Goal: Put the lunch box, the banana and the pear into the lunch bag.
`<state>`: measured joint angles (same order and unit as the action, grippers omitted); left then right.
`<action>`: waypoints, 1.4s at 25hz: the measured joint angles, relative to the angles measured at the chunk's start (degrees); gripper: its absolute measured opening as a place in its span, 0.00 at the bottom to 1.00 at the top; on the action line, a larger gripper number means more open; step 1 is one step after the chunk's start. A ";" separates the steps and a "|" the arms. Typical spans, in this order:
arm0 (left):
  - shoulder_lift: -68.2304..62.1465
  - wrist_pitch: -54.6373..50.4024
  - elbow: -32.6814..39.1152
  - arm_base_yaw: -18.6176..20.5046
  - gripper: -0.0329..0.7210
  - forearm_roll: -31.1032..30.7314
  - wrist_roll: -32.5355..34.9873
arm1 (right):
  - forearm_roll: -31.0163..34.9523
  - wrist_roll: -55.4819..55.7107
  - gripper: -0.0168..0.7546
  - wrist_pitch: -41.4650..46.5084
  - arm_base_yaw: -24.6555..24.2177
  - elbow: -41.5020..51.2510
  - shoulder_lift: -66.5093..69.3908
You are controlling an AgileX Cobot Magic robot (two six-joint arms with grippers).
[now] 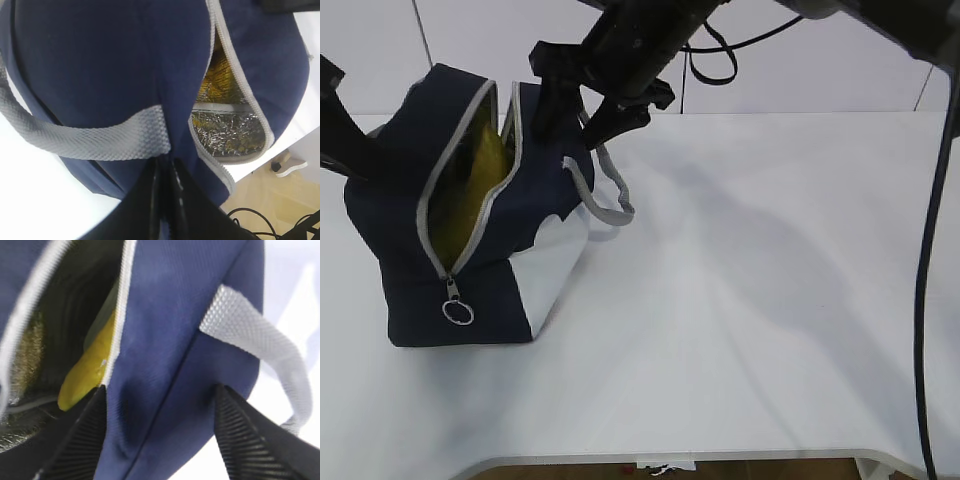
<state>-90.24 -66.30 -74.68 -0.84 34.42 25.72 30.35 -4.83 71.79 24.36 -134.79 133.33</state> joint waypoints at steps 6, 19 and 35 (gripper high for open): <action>0.00 0.04 0.00 0.00 0.04 0.80 0.00 | 0.50 0.00 0.40 -0.21 0.00 0.18 1.50; -0.23 1.66 0.00 -3.95 0.04 18.50 2.41 | -4.99 -0.16 0.03 0.24 0.00 0.39 -2.90; -5.48 11.91 0.00 -13.55 0.04 26.70 4.81 | -20.54 5.65 0.02 1.27 0.00 6.81 -11.68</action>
<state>-95.71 -54.39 -74.68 -14.39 61.12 30.53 9.81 0.82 73.06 24.36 -127.98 121.65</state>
